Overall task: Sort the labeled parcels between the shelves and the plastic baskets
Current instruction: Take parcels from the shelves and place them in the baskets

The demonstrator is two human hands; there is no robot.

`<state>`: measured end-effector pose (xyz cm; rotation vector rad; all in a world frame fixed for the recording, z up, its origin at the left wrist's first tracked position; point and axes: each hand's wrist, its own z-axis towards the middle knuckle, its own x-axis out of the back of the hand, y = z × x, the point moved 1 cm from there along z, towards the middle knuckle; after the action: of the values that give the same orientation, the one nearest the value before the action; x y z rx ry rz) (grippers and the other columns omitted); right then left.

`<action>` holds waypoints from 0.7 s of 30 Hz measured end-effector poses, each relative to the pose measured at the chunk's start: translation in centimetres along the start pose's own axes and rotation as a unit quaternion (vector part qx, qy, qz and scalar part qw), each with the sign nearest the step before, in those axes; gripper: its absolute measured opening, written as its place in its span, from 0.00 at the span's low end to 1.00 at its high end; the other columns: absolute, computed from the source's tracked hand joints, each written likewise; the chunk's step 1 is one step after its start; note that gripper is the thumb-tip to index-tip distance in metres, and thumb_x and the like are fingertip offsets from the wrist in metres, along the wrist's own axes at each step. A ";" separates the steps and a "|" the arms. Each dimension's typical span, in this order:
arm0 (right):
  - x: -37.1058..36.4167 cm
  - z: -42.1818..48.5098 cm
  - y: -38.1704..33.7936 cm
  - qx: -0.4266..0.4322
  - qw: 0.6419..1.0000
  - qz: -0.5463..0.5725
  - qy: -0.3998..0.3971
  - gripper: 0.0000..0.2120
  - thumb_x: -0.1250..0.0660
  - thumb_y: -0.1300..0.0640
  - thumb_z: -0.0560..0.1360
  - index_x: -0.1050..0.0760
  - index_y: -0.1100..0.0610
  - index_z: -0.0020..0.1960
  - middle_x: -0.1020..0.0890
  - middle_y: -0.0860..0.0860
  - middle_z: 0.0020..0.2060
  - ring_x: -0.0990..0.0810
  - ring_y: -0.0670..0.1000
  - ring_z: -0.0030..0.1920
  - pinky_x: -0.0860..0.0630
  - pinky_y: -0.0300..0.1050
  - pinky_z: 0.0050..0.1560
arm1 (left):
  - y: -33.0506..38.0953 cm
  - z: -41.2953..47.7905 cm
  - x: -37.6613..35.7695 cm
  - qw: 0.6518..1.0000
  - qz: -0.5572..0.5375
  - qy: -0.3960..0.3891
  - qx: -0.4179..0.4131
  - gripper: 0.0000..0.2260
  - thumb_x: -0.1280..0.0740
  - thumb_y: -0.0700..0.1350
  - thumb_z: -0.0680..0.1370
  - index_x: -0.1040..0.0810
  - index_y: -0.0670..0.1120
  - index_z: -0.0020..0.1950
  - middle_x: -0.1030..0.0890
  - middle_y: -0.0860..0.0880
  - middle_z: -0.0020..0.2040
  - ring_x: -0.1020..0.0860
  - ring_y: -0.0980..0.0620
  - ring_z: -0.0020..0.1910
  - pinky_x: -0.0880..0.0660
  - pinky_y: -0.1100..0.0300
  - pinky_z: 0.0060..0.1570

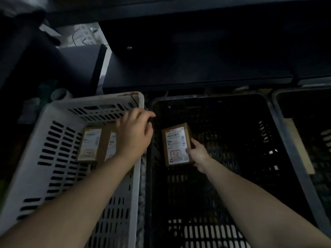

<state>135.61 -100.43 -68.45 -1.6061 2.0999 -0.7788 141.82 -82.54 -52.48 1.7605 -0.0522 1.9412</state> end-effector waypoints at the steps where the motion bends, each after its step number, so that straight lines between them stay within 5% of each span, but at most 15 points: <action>1: 0.2 0.0 0.0 -0.001 1.000 0.000 -0.005 0.29 0.41 0.64 0.81 0.46 0.50 0.78 0.25 0.55 0.66 0.24 0.52 0.54 0.25 0.44 0.45 | -0.2 0.0 -0.1 1.000 -0.003 -0.001 -0.004 0.11 0.35 0.39 0.76 0.21 0.46 0.58 0.23 0.46 0.54 0.26 0.43 0.57 0.32 0.48 0.55; 4: -0.2 0.3 0.0 -0.011 0.991 -0.136 -0.010 0.23 0.41 0.60 0.81 0.39 0.51 0.75 0.23 0.55 0.63 0.22 0.55 0.58 0.23 0.57 0.57 | -0.8 0.1 -0.3 1.000 -0.007 -0.018 0.009 0.12 0.36 0.41 0.77 0.22 0.47 0.60 0.23 0.47 0.57 0.27 0.45 0.59 0.33 0.51 0.57; 7: -0.9 0.9 -1.3 0.023 0.933 -0.356 0.040 0.17 0.41 0.57 0.81 0.34 0.57 0.69 0.23 0.57 0.61 0.22 0.57 0.58 0.23 0.51 0.56 | -1.6 -0.1 -0.4 0.999 -0.015 -0.032 0.031 0.12 0.37 0.42 0.78 0.23 0.48 0.61 0.24 0.48 0.58 0.28 0.46 0.60 0.35 0.53 0.56; 12: -1.7 -0.5 -4.6 0.131 0.867 -0.477 0.056 0.20 0.40 0.54 0.80 0.34 0.56 0.71 0.30 0.58 0.64 0.26 0.60 0.61 0.24 0.53 0.57 | -3.5 -0.9 0.1 0.996 -0.033 -0.036 0.073 0.11 0.37 0.41 0.78 0.22 0.47 0.59 0.24 0.46 0.57 0.27 0.44 0.59 0.34 0.49 0.56; 21: -5.1 -7.5 -12.2 0.398 0.796 -0.453 0.059 0.13 0.41 0.55 0.81 0.24 0.58 0.62 0.23 0.56 0.56 0.25 0.57 0.58 0.26 0.51 0.54 | -5.2 -4.2 3.9 0.990 -0.004 -0.060 0.124 0.11 0.36 0.43 0.77 0.22 0.48 0.59 0.23 0.49 0.57 0.27 0.44 0.59 0.30 0.48 0.56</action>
<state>141.60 -96.43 -55.02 -1.9489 0.6584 -1.7765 139.91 -75.15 -51.08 2.0339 0.1619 1.8997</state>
